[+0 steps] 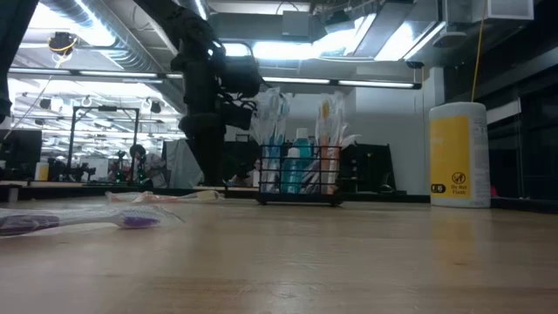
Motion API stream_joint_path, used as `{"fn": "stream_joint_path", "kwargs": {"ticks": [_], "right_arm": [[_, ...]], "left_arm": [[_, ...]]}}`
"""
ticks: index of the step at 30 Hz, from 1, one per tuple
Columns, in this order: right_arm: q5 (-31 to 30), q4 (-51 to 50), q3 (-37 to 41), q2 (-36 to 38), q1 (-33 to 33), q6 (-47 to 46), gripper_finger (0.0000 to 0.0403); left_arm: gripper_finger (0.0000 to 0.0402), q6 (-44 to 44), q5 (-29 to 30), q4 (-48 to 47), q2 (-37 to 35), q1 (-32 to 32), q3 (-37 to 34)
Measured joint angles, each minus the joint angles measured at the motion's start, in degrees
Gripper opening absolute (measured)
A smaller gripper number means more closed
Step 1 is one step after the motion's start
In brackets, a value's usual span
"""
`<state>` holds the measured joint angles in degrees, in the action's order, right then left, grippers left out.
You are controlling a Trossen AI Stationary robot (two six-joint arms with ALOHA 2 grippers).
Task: Pick & Place toothbrushing station
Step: Put the orange toothbrush into the black mesh organizer
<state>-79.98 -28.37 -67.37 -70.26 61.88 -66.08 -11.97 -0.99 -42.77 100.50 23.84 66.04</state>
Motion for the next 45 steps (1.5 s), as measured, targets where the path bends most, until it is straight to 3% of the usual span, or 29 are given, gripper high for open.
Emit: {"fn": "stream_joint_path", "kwargs": {"ticks": [14, 21, 31, 38, 45], "right_arm": [[-3.2, 0.0, 0.0, 0.0, 2.4, -0.4, 0.0164], [-3.2, 0.0, 0.0, 0.0, 2.4, -0.3, 0.0164], [-3.2, 0.0, 0.0, 0.0, 2.3, 0.3, 0.0164], [-3.2, 0.0, 0.0, 0.0, 2.3, 0.3, 0.0164], [-3.2, 0.0, 0.0, 0.0, 2.3, 0.8, 0.0164]], "left_arm": [[0.0167, 7.5, -0.5, -2.2, -4.8, 4.4, 0.0], [0.0167, 17.4, -2.3, -2.3, -4.4, 6.0, -2.1], [0.0166, 39.3, -3.4, -0.4, -4.4, 6.4, -4.9], [0.0166, 46.7, -3.8, 1.7, -4.4, 6.7, -4.9], [0.0178, 48.0, -3.9, 2.9, -4.4, 6.7, -4.9]]}}
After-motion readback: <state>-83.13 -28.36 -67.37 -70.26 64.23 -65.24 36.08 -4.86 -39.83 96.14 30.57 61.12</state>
